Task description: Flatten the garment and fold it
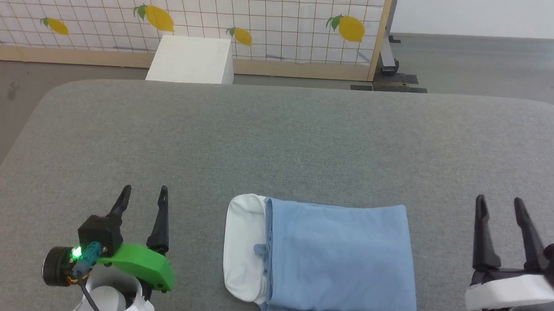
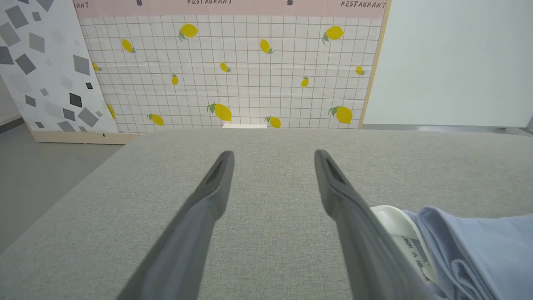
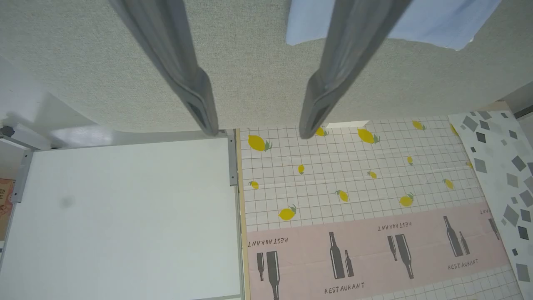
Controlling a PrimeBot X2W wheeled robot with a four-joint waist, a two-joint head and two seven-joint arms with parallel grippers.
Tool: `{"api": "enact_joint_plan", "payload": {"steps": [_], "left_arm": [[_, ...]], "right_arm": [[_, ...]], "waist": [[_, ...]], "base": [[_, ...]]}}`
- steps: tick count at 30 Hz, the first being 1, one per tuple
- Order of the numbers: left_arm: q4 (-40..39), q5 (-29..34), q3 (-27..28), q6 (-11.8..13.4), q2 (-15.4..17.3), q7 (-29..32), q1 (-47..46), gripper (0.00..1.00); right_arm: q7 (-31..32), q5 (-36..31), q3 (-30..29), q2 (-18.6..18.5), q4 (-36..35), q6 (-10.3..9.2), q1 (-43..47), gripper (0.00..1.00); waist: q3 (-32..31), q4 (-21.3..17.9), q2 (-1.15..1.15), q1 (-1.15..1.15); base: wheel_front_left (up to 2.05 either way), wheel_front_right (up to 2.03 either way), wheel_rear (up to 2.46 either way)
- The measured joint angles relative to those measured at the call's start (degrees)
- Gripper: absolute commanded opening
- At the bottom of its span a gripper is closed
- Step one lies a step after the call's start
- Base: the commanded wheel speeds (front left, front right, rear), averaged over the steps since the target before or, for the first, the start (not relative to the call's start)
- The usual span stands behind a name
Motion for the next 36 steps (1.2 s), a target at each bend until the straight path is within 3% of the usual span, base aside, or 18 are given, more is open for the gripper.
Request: {"api": "enact_joint_plan", "payload": {"steps": [36], "left_arm": [[1.0, 0.0, -1.4, 0.3, 1.0, 0.0, 1.0, 1.0]], "right_arm": [[-0.2, -1.1, 1.5, 0.0, 5.0, 0.0, 0.5, 1.0]], "waist": [[0.7, 0.1, 0.0, 0.0]], "base": [[0.0, 0.0, 0.0]]}}
